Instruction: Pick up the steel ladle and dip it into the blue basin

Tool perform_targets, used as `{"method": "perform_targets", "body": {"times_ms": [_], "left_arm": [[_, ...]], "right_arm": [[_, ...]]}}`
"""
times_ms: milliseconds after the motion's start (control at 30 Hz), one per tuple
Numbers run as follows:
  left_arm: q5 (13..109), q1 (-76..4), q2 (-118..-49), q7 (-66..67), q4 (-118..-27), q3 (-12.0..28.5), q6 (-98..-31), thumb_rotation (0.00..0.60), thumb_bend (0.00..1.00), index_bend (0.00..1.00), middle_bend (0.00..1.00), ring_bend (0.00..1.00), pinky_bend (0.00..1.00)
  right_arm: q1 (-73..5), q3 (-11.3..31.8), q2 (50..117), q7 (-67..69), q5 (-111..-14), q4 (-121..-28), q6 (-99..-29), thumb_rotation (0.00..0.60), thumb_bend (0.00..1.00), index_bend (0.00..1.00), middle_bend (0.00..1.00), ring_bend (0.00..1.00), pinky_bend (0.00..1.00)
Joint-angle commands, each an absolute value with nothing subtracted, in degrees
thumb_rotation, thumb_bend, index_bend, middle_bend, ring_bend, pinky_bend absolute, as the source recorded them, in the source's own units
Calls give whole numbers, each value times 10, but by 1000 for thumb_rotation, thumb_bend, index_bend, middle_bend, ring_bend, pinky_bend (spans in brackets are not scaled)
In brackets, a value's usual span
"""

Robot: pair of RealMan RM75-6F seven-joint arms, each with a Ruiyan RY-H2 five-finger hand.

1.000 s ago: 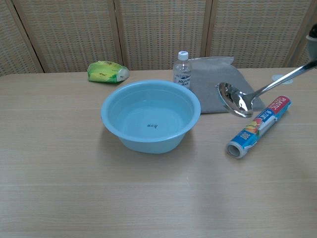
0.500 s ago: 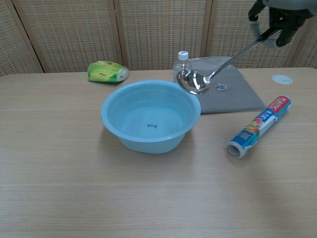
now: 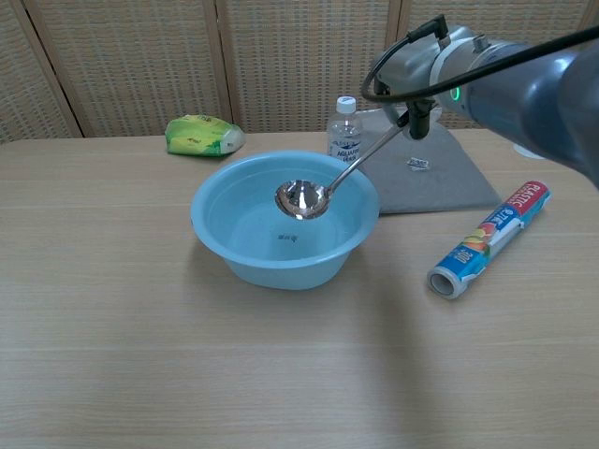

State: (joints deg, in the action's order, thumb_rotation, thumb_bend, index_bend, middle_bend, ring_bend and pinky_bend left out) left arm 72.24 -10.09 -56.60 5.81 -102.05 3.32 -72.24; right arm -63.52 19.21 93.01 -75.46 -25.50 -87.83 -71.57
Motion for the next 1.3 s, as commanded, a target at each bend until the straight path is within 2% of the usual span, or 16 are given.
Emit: {"method": "perform_targets", "body": {"times_ms": [33, 733, 900, 967, 1300], "left_arm": [[716, -104, -566, 56, -1017, 36, -717, 600, 0, 0, 0, 0, 0], [705, -108, -566, 53, -1015, 36, -709, 600, 0, 0, 0, 0, 0], [702, -109, -568, 57, -1014, 37, -710, 600, 0, 0, 0, 0, 0], [700, -109, -568, 57, -1014, 37, -709, 600, 0, 0, 0, 0, 0], [697, -109, -565, 49, -1011, 38, -708, 600, 0, 0, 0, 0, 0]], "right_arm": [[-655, 183, 964, -758, -258, -836, -712, 600, 702, 800, 929, 944, 1000], [-661, 97, 1063, -760, -404, -618, -723, 600, 707, 804, 930, 944, 1000], [-663, 43, 1076, -782, -479, -570, -712, 600, 713, 805, 931, 944, 1000], [-660, 34, 1084, -781, -499, -552, -707, 600, 714, 806, 931, 944, 1000], [-648, 12, 1101, -802, -556, -522, -682, 600, 717, 808, 932, 946, 1000]]}}
